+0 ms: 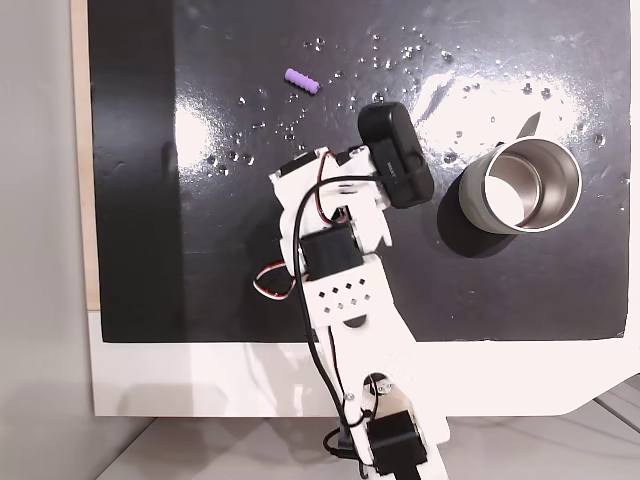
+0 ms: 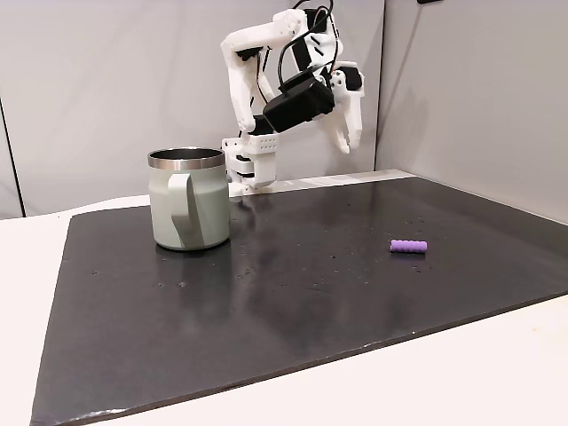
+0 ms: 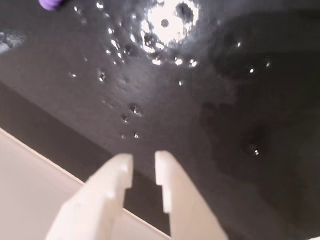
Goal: Grasp a pengrip and put it in the cup.
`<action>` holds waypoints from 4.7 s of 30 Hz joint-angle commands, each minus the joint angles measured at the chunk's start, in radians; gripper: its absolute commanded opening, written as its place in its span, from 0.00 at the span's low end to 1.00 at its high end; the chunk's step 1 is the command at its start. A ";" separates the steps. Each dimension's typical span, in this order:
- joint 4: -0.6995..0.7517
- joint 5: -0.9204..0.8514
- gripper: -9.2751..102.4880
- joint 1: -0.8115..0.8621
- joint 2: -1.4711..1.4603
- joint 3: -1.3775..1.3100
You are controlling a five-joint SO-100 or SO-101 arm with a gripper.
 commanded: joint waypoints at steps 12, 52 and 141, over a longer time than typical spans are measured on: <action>0.172 0.192 0.10 -0.089 -0.494 -0.503; 0.347 0.482 0.28 0.075 -1.117 -1.261; 0.606 0.399 0.08 0.405 -0.330 -0.834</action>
